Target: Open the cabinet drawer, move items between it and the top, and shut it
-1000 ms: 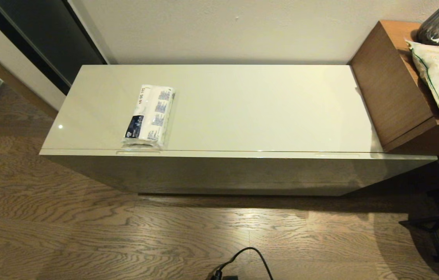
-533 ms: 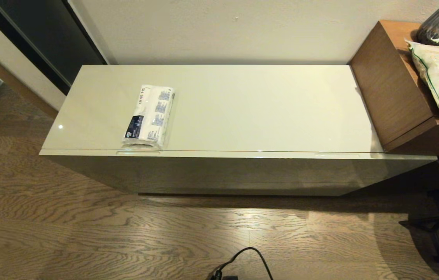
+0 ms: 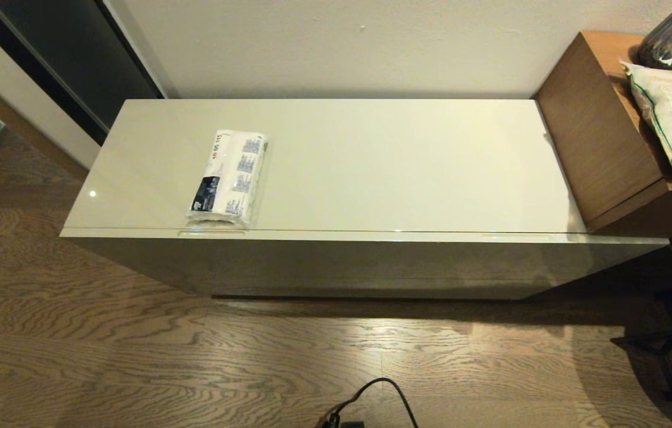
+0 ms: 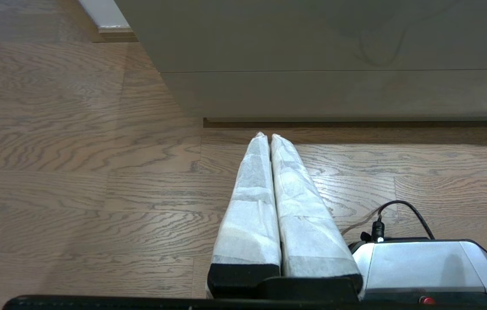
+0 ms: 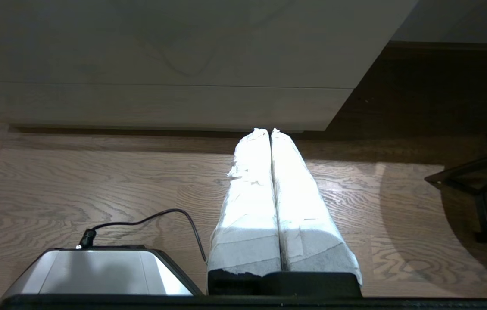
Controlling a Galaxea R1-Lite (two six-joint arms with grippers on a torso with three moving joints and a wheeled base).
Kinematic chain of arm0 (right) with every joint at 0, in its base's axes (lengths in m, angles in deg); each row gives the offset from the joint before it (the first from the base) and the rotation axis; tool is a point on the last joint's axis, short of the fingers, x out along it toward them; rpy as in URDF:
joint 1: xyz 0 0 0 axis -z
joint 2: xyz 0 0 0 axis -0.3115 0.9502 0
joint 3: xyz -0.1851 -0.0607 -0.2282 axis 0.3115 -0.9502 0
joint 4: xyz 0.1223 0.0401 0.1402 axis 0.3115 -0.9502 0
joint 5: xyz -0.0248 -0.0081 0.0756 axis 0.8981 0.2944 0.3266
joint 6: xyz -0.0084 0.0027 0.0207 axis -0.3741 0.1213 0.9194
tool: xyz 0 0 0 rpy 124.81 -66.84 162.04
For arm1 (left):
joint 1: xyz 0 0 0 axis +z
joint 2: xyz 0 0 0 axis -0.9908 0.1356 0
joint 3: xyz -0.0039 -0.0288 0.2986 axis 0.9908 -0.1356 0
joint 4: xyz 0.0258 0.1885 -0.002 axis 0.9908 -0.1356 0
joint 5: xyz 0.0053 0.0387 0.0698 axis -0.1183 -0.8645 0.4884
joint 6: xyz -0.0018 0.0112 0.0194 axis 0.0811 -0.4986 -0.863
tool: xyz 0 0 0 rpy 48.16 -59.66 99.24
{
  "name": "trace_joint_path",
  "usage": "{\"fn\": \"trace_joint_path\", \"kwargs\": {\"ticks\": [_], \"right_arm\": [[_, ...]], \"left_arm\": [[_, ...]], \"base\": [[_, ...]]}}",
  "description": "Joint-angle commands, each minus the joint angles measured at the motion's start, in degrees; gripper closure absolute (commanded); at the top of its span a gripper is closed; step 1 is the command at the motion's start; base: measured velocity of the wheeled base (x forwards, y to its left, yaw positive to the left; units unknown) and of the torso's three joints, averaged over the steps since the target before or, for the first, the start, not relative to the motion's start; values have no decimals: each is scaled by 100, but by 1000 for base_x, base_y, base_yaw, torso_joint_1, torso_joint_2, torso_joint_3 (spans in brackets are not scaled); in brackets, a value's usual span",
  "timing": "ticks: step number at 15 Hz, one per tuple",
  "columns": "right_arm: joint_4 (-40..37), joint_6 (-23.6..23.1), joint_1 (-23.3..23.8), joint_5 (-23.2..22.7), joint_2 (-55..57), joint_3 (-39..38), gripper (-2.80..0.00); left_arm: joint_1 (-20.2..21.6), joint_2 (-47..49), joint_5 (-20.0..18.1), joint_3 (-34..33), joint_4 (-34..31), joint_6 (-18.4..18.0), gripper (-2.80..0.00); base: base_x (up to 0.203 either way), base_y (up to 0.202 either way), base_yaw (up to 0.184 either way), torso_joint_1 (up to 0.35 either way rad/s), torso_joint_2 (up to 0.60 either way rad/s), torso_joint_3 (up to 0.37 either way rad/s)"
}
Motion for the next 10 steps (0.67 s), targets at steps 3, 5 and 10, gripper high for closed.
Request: {"fn": "trace_joint_path", "kwargs": {"ticks": [3, 5, 10], "right_arm": [[9, 4, 2, 1, 9, 0, 0], [-96, -3, 2, 11, 9, 52, 0], [20, 22, 2, -8, 9, 0, 0]], "left_arm": [[2, 11, 1, 0, 0, -1, 0], [2, 11, 1, 0, 0, -1, 0], [2, 11, 1, 0, 0, -1, 0]], "base": [[0, 0, 0, 0, 0, 0], [0, 0, 0, 0, 0, 0], [0, 0, 0, 0, 0, 0]]}}
